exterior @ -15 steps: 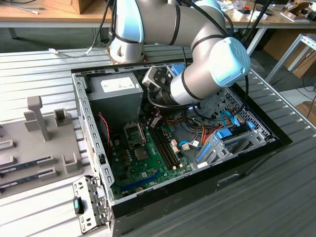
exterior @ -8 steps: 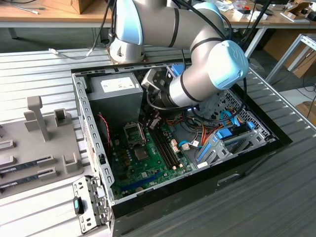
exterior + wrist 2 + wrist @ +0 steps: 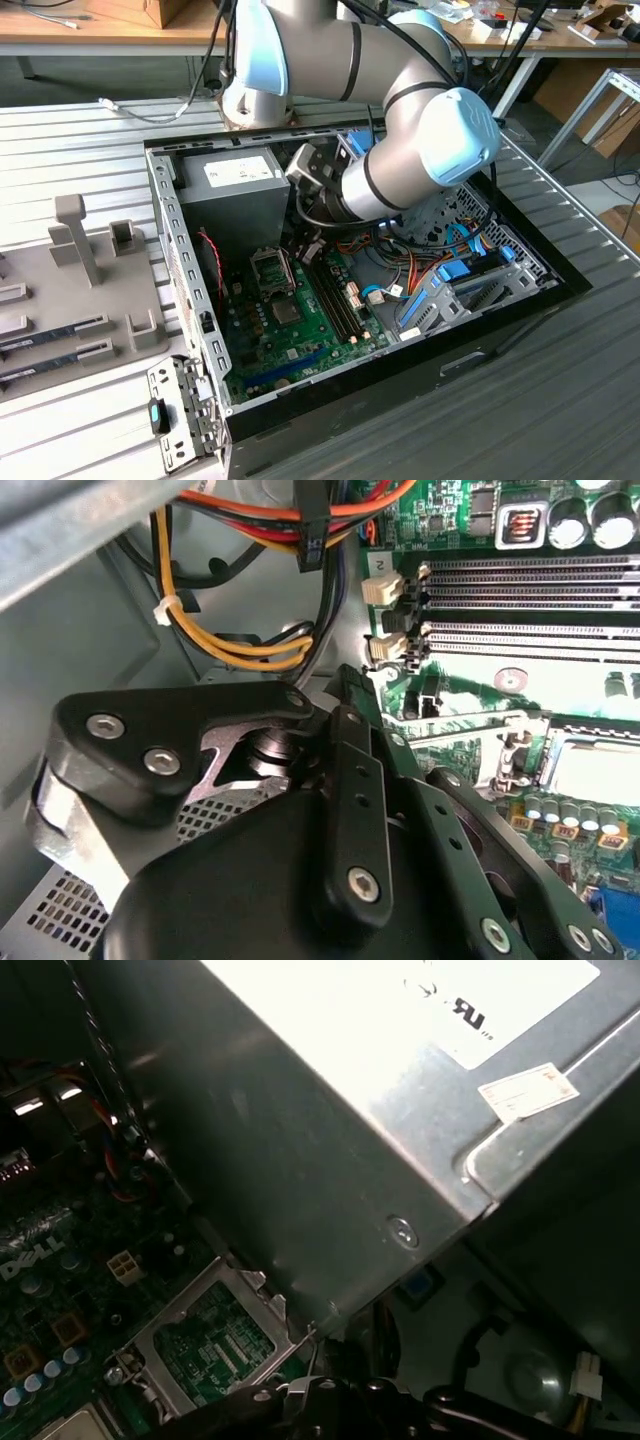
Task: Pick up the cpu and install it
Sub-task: 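Close the cpu cover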
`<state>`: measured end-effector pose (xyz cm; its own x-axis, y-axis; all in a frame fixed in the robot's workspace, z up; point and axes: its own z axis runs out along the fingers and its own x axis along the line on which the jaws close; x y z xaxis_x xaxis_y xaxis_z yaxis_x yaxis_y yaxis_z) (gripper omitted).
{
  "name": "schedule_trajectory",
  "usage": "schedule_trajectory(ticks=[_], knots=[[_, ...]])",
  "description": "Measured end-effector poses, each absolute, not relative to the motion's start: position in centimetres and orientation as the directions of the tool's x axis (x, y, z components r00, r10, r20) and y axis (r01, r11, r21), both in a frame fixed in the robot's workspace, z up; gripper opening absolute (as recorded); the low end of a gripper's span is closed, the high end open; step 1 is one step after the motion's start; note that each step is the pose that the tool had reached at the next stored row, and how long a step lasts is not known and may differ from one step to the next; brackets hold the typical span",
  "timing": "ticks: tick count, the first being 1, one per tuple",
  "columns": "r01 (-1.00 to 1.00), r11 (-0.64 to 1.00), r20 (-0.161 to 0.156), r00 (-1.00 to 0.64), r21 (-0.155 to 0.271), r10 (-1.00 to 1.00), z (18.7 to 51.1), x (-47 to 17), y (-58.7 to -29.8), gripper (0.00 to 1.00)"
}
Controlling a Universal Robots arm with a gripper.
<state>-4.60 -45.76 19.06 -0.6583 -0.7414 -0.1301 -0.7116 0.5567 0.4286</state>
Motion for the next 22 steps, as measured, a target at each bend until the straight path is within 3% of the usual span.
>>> schedule_trajectory(ticks=[22], knots=[[-0.712,0.556,-0.131,-0.658,0.429,-0.741,19.28,-4.98,-46.12,0.11]])
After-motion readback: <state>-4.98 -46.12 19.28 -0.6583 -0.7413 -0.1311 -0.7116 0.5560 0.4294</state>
